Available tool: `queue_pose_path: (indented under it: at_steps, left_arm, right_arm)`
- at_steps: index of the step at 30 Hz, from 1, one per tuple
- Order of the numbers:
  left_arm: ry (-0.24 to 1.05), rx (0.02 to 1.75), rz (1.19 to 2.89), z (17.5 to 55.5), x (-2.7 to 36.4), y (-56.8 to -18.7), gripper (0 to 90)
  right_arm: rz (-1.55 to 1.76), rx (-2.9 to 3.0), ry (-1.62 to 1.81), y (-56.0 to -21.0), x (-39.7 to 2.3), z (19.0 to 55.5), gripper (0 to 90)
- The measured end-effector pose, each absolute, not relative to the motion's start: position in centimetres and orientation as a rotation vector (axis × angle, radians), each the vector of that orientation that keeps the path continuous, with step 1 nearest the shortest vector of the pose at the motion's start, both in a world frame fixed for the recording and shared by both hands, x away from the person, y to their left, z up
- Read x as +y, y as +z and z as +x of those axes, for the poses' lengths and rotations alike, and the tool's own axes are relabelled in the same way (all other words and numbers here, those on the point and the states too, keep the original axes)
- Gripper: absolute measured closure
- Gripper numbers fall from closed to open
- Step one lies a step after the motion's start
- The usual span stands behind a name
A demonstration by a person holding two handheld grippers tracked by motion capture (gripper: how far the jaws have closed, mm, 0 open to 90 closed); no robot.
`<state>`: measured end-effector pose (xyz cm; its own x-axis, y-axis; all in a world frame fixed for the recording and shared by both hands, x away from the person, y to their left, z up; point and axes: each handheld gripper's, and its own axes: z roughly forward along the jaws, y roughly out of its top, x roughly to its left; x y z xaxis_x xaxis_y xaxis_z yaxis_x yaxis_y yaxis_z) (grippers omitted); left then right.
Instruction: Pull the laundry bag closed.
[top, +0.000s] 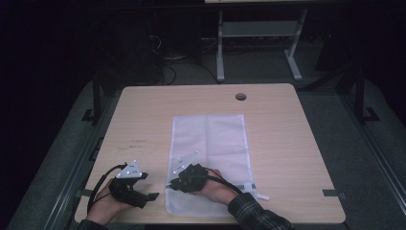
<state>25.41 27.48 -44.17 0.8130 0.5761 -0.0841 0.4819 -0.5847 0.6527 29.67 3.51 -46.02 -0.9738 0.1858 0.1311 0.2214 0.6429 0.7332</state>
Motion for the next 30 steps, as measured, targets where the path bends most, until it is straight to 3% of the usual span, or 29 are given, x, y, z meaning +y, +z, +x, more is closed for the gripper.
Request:
queue_pose_path:
  at_steps: [30]
  left_arm:
    - [0.057,0.721,2.23,26.2,25.1,-42.5,19.6]
  right_arm:
    - [-0.368,-2.762,-1.357,-43.8,1.7,30.0,86.9]
